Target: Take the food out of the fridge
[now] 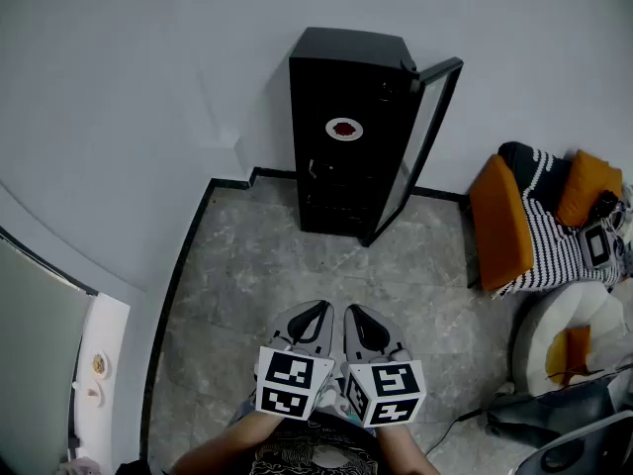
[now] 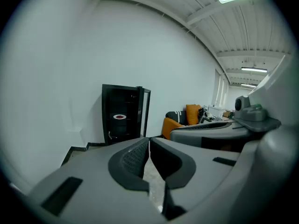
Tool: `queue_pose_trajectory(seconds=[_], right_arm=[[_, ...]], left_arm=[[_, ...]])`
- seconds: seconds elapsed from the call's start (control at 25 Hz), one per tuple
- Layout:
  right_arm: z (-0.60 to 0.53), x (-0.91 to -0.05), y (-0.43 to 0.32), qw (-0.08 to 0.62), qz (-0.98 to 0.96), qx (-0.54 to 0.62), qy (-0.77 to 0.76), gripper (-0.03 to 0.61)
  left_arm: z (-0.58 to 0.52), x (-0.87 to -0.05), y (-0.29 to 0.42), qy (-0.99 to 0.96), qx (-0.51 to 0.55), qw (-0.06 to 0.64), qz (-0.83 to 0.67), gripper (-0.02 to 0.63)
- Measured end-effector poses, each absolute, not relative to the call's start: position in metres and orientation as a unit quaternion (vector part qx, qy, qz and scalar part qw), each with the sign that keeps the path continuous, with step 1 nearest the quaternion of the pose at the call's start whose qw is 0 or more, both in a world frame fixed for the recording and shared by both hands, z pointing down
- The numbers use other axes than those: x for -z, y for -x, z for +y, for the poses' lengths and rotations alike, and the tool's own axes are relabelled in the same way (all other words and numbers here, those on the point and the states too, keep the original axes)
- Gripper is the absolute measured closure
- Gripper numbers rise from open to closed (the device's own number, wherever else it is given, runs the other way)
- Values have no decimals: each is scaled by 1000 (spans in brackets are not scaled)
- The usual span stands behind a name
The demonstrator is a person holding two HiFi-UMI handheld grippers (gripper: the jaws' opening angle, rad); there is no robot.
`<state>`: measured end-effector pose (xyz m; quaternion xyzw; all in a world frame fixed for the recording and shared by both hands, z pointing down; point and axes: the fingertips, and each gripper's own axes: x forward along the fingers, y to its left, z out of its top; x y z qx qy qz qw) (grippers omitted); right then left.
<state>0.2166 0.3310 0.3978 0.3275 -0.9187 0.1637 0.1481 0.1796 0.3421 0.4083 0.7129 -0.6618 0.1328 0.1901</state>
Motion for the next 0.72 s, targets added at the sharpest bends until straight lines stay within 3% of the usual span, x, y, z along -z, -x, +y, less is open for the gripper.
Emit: queue_pose_trajectory(seconds=[0.72], right_arm=[[296, -406, -232, 151, -917, -159, -333, 555]], left_arm=[[303, -414, -198, -718, -129, 202, -654, 592]])
